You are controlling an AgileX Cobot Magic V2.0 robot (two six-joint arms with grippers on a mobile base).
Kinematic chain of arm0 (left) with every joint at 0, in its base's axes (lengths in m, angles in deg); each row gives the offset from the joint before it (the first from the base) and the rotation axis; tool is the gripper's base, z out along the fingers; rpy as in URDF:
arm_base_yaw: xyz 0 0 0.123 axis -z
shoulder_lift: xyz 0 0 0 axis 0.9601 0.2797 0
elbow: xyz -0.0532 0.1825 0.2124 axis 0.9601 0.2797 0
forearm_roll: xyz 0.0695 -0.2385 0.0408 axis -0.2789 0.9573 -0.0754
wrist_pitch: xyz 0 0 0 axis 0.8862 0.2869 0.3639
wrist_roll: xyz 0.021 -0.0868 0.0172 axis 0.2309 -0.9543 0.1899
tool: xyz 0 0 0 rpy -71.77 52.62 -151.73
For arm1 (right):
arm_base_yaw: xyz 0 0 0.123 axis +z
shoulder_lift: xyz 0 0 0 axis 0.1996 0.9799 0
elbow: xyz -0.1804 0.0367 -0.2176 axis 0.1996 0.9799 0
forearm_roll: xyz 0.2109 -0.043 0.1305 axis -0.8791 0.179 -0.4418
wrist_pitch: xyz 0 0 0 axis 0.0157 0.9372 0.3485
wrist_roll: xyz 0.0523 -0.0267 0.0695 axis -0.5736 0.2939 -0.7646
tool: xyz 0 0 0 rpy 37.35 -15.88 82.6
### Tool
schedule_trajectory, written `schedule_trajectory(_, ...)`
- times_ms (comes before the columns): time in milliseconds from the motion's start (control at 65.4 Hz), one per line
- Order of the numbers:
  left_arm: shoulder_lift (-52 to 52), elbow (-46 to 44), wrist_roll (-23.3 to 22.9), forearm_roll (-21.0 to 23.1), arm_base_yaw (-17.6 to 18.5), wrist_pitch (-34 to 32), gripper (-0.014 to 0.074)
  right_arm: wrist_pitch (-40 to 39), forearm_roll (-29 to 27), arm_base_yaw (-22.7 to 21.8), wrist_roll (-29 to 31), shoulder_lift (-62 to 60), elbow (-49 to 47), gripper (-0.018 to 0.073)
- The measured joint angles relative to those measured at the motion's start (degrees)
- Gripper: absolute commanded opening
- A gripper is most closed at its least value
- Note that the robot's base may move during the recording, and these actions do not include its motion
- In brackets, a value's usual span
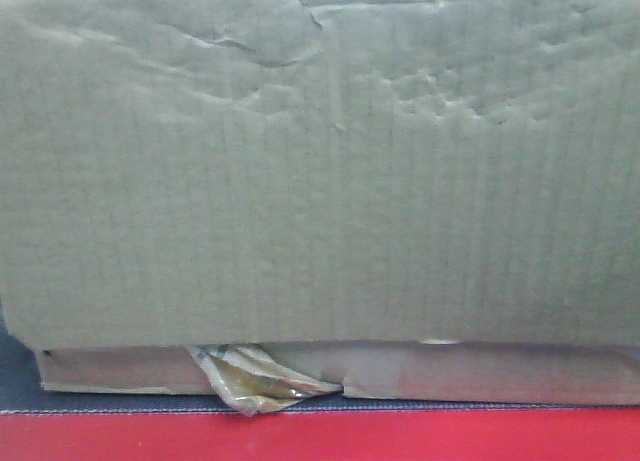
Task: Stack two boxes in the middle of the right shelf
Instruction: 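Lower the open left gripper onto the box wall and close it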
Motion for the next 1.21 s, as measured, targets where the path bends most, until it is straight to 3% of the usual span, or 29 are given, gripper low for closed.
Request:
schedule_trajectory(168, -1.1, -9.1, -2.4, 0.0, -2.6, 1.4, -0.0111, 0.0, 0.0, 0.0, 0.0, 0.0, 0.0, -0.0165)
schedule_trajectory(336, -2.1, -23.7, -9.1, -0.7, -5.3, 2.9, -0.0111, 0.0, 0.0, 0.0, 0.0, 0.0, 0.0, -0.0165)
schedule_trajectory(474, -2.2, -35.8, -13.5, -1.8, -2.7, 4.0, -0.0111, 0.0, 0.0, 0.0, 0.0, 0.0, 0.0, -0.0165)
schedule_trajectory(611, -2.5, -44.6, -19.7, -6.6, 5.7, 4.4, -0.0111, 0.0, 0.0, 0.0, 0.0, 0.0, 0.0, -0.0165)
schedule_trajectory(871, -2.9, -50.1, -34.8, -17.4, 28.6, 4.6, -0.0111, 0.0, 0.0, 0.0, 0.0, 0.0, 0.0, -0.0165)
schedule_trajectory(1039, -2.7, -45.4, -41.9, -21.7, 41.3, 4.9, -0.0111, 0.0, 0.0, 0.0, 0.0, 0.0, 0.0, -0.0165)
schedule_trajectory(1208, -2.3, -34.7, -48.0, -26.7, 49.6, 4.9, -0.0111, 0.0, 0.0, 0.0, 0.0, 0.0, 0.0, -0.0165)
